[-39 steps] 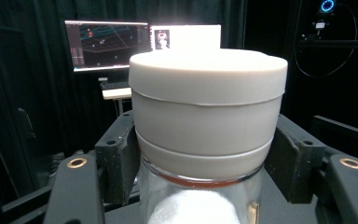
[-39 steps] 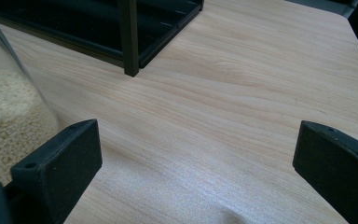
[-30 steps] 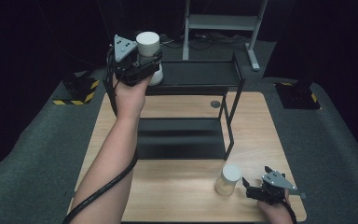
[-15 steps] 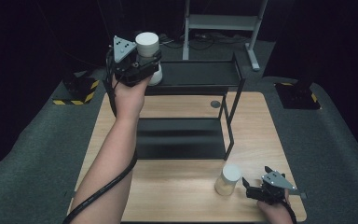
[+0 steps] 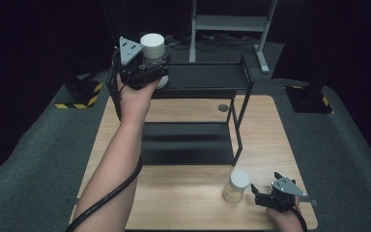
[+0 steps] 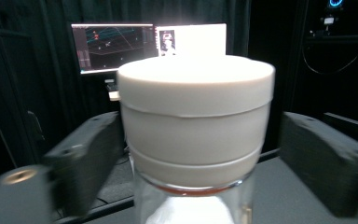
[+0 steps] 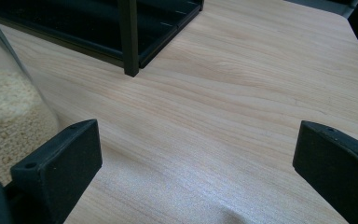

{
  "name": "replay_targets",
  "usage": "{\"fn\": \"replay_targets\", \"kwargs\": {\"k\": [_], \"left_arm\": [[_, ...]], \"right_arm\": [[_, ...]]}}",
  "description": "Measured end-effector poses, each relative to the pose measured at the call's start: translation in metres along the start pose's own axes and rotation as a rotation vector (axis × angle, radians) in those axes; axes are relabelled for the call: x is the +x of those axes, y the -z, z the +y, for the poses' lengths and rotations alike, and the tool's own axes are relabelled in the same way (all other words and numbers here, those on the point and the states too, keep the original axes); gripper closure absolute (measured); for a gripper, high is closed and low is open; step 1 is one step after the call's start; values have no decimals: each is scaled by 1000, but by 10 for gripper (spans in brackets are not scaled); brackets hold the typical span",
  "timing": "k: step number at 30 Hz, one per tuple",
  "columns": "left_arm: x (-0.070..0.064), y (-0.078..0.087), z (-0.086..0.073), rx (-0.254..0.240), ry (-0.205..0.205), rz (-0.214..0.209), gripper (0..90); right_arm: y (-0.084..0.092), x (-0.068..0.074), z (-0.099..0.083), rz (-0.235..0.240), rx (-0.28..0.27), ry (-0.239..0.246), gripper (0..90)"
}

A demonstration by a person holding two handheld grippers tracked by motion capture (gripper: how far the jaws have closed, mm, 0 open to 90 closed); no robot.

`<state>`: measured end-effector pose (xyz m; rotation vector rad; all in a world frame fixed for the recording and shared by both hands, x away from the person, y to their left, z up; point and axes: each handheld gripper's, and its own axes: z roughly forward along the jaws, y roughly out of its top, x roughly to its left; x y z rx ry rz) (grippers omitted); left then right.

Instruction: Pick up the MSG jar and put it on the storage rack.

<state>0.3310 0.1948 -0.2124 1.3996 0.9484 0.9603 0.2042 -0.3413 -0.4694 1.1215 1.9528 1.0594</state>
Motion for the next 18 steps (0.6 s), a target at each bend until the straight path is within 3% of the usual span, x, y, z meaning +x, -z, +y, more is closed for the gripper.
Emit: {"fn": "replay_targets", "kwargs": {"k": [2, 10, 18], "left_arm": [[-1, 2, 2, 3, 13, -3, 6], [-2, 11, 6, 21, 20, 11, 5], [1, 22, -1, 16, 28, 9, 5]], "right_arm": [[0, 0, 0, 0, 0, 1, 6], [0, 2, 0, -4, 0, 8, 6], [0, 1, 1, -3, 3, 7, 6]]}}
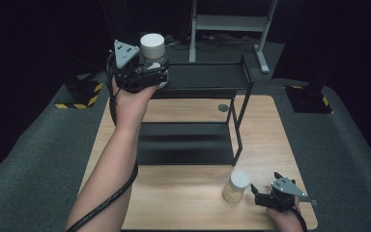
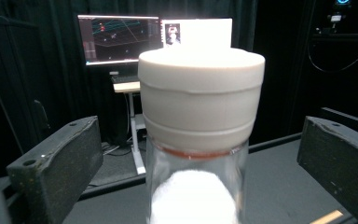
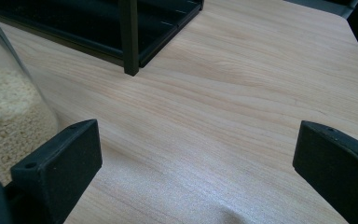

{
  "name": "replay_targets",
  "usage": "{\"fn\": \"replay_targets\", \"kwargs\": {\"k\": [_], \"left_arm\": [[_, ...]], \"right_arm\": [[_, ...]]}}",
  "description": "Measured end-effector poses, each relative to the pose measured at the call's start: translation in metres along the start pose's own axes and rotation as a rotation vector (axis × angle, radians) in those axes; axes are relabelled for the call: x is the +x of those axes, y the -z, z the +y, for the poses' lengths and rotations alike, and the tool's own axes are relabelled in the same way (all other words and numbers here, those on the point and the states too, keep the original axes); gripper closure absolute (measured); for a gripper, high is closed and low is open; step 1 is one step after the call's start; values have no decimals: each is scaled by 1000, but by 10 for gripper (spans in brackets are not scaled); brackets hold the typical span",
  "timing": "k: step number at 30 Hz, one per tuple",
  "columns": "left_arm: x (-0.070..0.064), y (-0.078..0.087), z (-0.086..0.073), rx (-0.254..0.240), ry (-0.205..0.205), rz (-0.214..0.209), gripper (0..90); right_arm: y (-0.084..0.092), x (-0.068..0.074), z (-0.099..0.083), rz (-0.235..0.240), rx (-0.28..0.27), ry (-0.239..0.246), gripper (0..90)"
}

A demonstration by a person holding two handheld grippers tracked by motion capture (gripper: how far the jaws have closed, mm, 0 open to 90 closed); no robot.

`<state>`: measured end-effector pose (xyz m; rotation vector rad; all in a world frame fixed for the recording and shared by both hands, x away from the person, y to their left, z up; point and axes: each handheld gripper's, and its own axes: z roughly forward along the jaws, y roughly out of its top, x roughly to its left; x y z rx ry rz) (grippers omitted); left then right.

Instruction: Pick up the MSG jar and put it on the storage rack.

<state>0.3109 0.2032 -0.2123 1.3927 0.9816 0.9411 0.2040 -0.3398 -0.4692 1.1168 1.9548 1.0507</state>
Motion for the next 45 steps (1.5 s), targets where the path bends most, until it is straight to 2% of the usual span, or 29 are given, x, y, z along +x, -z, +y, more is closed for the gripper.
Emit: {"fn": "replay_targets", "kwargs": {"k": [4, 14, 17, 24, 31, 36, 45], "left_arm": [[2, 8, -7, -13, -1, -13, 5], [-3, 36, -21, -29, -35, 4, 4], [-4, 44, -24, -17, -44, 12, 4], [0, 59, -34, -4, -25, 4, 4], [1, 73, -47, 11, -28, 3, 5], [-1, 79, -60, 22, -27, -1, 4], [-3, 88, -89, 75, -14, -16, 4]], "right_arm": [[0, 0, 0, -1, -1, 2, 6], [0, 1, 0, -3, 1, 7, 6], [0, 1, 0, -4, 1, 7, 6], [0, 2, 0, -6, 2, 10, 6], [0, 2, 1, -8, 3, 12, 6], [0, 3, 1, -8, 5, 14, 6], [0, 2, 1, -7, 4, 13, 6]]}}
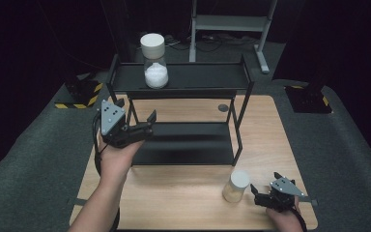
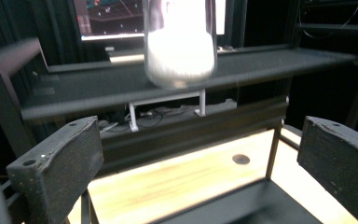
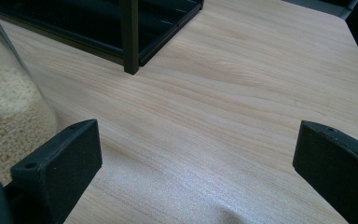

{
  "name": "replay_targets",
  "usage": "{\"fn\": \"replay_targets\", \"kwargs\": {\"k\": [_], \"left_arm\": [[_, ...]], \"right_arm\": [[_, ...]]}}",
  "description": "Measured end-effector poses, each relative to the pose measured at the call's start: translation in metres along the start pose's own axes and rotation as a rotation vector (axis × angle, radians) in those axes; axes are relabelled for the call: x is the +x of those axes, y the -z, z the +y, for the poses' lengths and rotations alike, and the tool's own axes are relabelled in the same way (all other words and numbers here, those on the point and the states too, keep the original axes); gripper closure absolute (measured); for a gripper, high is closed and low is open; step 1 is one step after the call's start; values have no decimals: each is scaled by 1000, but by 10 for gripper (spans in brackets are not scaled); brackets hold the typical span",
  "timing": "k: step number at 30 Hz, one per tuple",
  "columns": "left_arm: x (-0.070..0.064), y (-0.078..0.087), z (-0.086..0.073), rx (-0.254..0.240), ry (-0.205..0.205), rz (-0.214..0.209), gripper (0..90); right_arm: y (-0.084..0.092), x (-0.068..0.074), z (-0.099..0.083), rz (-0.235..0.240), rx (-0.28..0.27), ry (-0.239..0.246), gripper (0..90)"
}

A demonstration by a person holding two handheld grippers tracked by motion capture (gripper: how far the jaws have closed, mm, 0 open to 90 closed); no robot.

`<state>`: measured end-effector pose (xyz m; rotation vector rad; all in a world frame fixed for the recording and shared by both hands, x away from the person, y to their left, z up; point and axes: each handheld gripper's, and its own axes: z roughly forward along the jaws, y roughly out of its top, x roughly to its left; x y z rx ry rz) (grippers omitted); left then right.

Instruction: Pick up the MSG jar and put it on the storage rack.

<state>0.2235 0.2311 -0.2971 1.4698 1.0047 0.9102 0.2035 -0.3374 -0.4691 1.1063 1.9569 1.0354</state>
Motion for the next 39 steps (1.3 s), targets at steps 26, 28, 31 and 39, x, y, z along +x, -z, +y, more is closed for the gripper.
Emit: {"fn": "replay_targets", "kwargs": {"k": [26, 28, 31, 39], "left_arm": [[-1, 13, -107, 203, 46, -55, 4], [-2, 14, -118, 215, 56, -52, 4], [-3, 16, -134, 242, 51, -57, 4], [-7, 17, -162, 331, 9, -63, 5]], "right_arm": [[0, 1, 1, -3, 3, 4, 6], [0, 1, 1, -3, 3, 4, 6], [0, 1, 0, -3, 2, 4, 6], [0, 3, 0, -11, 3, 9, 6]]}}
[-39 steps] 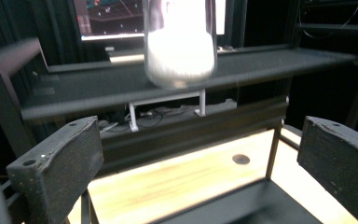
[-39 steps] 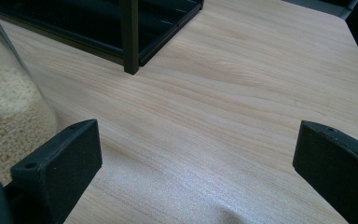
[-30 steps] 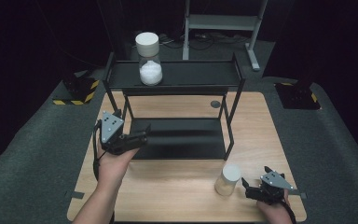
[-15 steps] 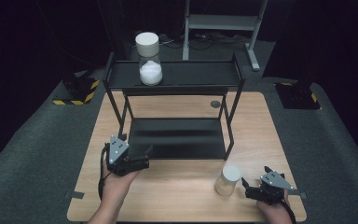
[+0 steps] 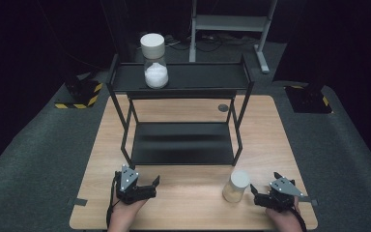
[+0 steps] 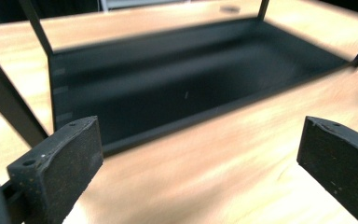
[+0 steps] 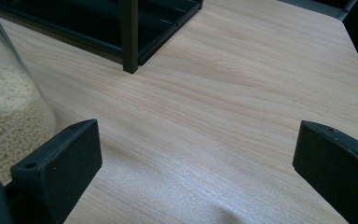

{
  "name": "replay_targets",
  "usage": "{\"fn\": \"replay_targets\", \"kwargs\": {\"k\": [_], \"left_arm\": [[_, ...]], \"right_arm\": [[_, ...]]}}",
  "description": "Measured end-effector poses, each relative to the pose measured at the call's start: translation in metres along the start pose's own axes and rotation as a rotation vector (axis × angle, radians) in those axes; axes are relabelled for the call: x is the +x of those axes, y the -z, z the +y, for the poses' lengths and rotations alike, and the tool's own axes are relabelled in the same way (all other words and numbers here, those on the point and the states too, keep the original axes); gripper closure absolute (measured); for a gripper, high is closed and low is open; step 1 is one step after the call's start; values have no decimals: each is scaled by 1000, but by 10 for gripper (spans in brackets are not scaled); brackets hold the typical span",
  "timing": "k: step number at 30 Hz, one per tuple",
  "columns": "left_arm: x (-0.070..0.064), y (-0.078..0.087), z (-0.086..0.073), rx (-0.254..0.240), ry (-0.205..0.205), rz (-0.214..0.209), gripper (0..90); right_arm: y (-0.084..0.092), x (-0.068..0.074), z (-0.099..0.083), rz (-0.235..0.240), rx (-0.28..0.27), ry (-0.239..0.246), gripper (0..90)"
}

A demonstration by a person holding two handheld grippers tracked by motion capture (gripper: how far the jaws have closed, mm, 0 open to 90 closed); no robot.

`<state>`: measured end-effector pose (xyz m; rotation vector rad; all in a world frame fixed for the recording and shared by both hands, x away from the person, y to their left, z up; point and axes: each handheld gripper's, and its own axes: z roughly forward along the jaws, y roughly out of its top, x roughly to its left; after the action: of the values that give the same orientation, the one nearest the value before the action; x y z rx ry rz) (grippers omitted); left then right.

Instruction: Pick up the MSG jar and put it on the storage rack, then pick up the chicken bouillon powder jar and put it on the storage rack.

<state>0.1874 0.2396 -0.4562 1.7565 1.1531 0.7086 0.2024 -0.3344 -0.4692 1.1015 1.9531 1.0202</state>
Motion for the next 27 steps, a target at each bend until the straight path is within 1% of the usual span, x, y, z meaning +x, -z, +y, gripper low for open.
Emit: {"fn": "replay_targets", "kwargs": {"k": [3, 5, 7, 8, 9, 10, 11, 13, 15, 17, 20, 27], "left_arm": [[0, -5, -6, 41, -15, -5, 4], [-2, -7, -8, 58, -42, 1, 4], [-3, -11, -9, 79, -57, -5, 4], [-5, -13, -7, 102, -73, 0, 4], [-10, -13, -6, 103, -103, 15, 4], [-13, -13, -8, 98, -127, 21, 4], [-16, -13, -7, 102, -148, 26, 4], [-22, -13, -6, 115, -194, 32, 5], [-24, -15, -4, 128, -223, 28, 5], [-25, -16, -3, 139, -231, 26, 9], [-25, -16, -2, 142, -234, 23, 9], [-17, -16, -2, 138, -190, 4, 9]], "right_arm": [[0, 0, 1, 0, 4, 2, 6], [0, 1, 1, -2, 4, -2, 6], [0, 1, 1, -4, 3, -4, 6], [0, 1, 1, -5, 3, -5, 6], [0, 1, 1, -5, 3, -7, 6], [0, 0, 0, -3, 2, -8, 6], [0, 0, 0, -1, 1, -12, 6], [1, -1, -1, -1, -3, -16, 6], [1, 0, -1, -3, -5, -12, 6], [1, 0, -1, 1, -3, -1, 6], [1, 0, -1, -3, -6, -17, 5], [2, 0, -2, 3, -10, -21, 5]]}}
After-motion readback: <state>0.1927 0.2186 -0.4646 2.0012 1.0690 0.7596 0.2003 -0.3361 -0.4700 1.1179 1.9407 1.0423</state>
